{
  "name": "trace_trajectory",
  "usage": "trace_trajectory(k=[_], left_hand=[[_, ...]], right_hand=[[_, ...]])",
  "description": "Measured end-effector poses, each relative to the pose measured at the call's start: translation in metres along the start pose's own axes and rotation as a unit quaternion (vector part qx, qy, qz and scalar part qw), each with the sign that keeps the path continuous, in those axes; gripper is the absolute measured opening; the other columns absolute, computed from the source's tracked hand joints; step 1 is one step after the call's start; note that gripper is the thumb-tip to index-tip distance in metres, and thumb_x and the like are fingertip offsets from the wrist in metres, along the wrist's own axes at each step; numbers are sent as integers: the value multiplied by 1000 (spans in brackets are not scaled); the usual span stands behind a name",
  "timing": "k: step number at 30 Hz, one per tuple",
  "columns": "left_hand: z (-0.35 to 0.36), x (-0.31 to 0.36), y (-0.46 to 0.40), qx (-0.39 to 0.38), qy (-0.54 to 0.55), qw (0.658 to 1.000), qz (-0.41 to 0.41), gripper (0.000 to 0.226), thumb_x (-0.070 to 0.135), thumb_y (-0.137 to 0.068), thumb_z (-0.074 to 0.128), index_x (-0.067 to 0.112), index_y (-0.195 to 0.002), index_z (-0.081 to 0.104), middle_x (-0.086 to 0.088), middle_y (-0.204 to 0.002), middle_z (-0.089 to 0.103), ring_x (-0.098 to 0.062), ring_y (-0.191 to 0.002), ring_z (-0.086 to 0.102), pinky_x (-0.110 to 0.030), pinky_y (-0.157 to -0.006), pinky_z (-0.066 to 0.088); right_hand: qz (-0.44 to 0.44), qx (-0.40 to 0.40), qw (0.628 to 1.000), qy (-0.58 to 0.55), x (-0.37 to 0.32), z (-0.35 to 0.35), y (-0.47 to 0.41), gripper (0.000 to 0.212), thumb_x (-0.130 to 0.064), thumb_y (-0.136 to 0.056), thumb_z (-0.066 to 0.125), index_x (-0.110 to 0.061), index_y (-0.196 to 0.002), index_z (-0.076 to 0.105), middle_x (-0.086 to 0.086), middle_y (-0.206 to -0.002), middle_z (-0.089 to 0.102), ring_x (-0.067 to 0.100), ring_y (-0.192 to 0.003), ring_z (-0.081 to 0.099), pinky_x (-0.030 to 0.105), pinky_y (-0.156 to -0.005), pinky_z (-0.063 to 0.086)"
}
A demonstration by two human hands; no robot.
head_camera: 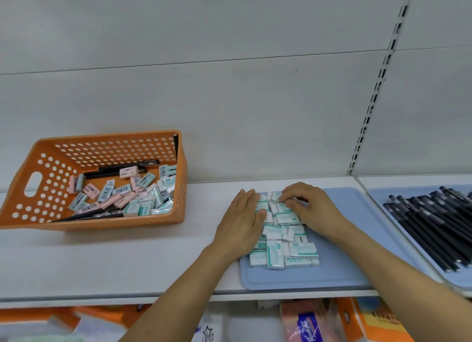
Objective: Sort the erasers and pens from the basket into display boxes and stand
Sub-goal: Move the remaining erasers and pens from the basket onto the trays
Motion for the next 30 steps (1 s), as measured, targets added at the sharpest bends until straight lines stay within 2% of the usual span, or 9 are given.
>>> trace_trajectory(k=[4, 8, 11, 13, 15, 18, 21, 24, 30], left_hand=[[-1, 1, -1, 23, 2, 1000, 2, 50, 34, -106, 22, 16, -153, 22, 2, -161, 15, -12, -148, 4, -21, -115, 3], [-2, 0, -1, 35, 21, 999, 13, 48, 33, -106, 23, 18, -151, 28, 4, -160, 21, -11, -148, 6, -18, -114, 5], [-9, -1, 1, 39, 76, 996, 19, 45, 32, -106, 28, 20, -149, 32, 6, -159, 23, -8, -148, 6, -14, -111, 4], [-24, 2, 9, 89, 90, 990, 65, 40, 26, -105, 35, 22, -144, 42, 9, -154, 33, -9, -146, 12, -15, -112, 7], [-38, 11, 22, 120, 51, 980, 151, 35, 21, -100, 45, 26, -133, 56, 13, -138, 49, -10, -136, 29, -19, -111, 22], [-35, 20, 32, 49, -71, 978, 191, 30, 32, -95, 56, 33, -124, 64, 14, -118, 53, -7, -114, 35, -27, -96, 34], [-31, 29, 30, 4, -98, 978, 183, 37, 38, -93, 58, 33, -130, 59, 11, -114, 49, -6, -109, 33, -26, -94, 33], [-30, 36, 25, -18, -109, 978, 174, 38, 38, -92, 58, 32, -130, 57, 10, -112, 49, -9, -108, 35, -26, -93, 35], [-40, 36, 28, -37, -117, 985, 120, 33, 40, -77, 70, 28, -108, 65, 10, -104, 55, -10, -99, 43, -27, -84, 43]], right_hand=[[19, 19, 999, -41, 4, -3, -2, 21, -3, -90, 61, -20, -88, 71, -9, -100, 68, 7, -99, 60, 28, -94, 48], [52, -15, 998, -23, 10, 5, -3, 29, -14, -95, 58, -23, -122, 62, -6, -118, 61, 11, -108, 57, 28, -98, 46], [67, -34, 997, -18, 10, 5, -2, 27, -15, -97, 56, -20, -123, 64, -11, -115, 60, 8, -103, 56, 34, -99, 47], [53, -19, 998, -9, 6, -4, 1, 29, -19, -97, 55, -24, -126, 60, -14, -126, 54, 5, -115, 48, 29, -104, 41], [14, 4, 1000, 9, -6, -19, 11, 29, -22, -95, 58, -27, -124, 62, -16, -127, 54, 1, -117, 46, 20, -97, 39], [12, -79, 996, 41, -23, -28, 38, 18, -32, -82, 74, -35, -100, 70, -18, -96, 64, 0, -93, 55, 13, -72, 38], [52, -198, 974, 96, -28, -21, 63, 29, -42, -71, 82, -39, -97, 69, -21, -93, 59, -5, -89, 52, 8, -72, 37], [39, -195, 970, 140, -33, -19, 67, 27, -35, -75, 79, -34, -98, 66, -17, -93, 57, -7, -86, 51, 8, -71, 37], [59, -150, 979, 128, -30, -29, 69, 21, -27, -77, 75, -36, -92, 62, -14, -92, 57, 6, -81, 53, 15, -70, 42]])
Point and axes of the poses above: each hand's wrist, its own y-axis away from the middle knuckle, its own z-axis out of the palm, x = y × z, the point moved 7 cm from there along -y, towards the middle knuckle
